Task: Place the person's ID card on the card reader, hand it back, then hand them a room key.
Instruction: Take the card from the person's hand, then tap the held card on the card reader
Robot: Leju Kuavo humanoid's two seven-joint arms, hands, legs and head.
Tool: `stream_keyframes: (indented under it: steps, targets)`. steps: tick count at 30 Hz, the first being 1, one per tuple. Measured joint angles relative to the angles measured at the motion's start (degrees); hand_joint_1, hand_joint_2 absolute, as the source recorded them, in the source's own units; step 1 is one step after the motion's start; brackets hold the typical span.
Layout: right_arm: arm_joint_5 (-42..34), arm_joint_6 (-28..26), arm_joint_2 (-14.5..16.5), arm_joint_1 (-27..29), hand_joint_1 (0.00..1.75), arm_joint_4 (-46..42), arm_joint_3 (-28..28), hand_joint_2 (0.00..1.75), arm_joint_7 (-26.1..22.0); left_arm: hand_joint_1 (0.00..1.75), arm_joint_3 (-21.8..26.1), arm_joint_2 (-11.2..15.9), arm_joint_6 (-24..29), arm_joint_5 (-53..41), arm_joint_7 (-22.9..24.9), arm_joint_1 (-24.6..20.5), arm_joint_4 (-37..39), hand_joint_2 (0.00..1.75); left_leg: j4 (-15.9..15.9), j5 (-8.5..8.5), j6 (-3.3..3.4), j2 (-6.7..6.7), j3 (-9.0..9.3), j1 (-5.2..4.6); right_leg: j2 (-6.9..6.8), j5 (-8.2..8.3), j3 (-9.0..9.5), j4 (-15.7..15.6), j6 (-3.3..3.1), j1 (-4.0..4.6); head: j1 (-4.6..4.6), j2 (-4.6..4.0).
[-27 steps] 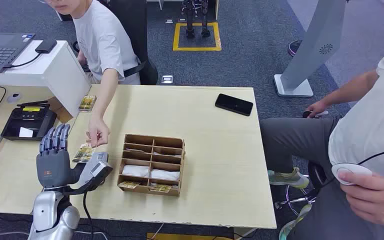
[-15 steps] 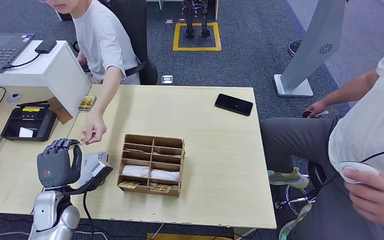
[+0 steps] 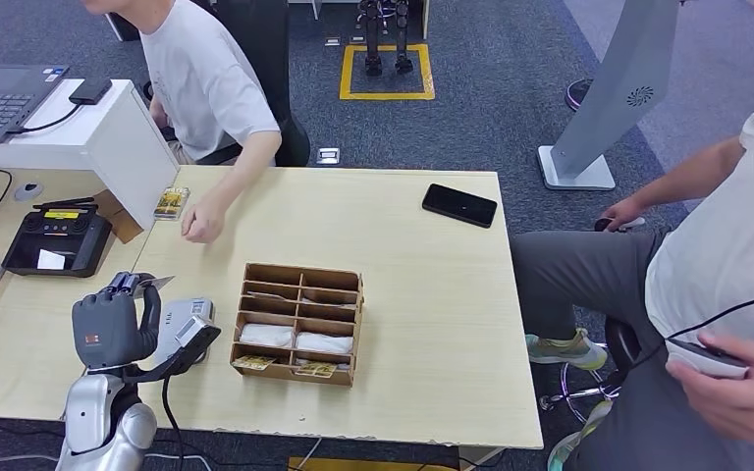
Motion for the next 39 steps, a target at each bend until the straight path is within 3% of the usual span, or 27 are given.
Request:
stream_keyframes:
  steps: [39]
  targets:
    - [0.0, 0.0, 0.0, -0.01, 0.0, 0.0, 0.0, 0.0, -0.01, 1.75, -0.59, 0.02, 0.0, 0.0, 0.0, 0.0, 0.03, 1.75, 0.0, 0.0, 0.0, 0.0, 0.0, 0.0, 0.0, 0.0, 0.0, 0.0, 0.0, 0.0, 0.0, 0.0]
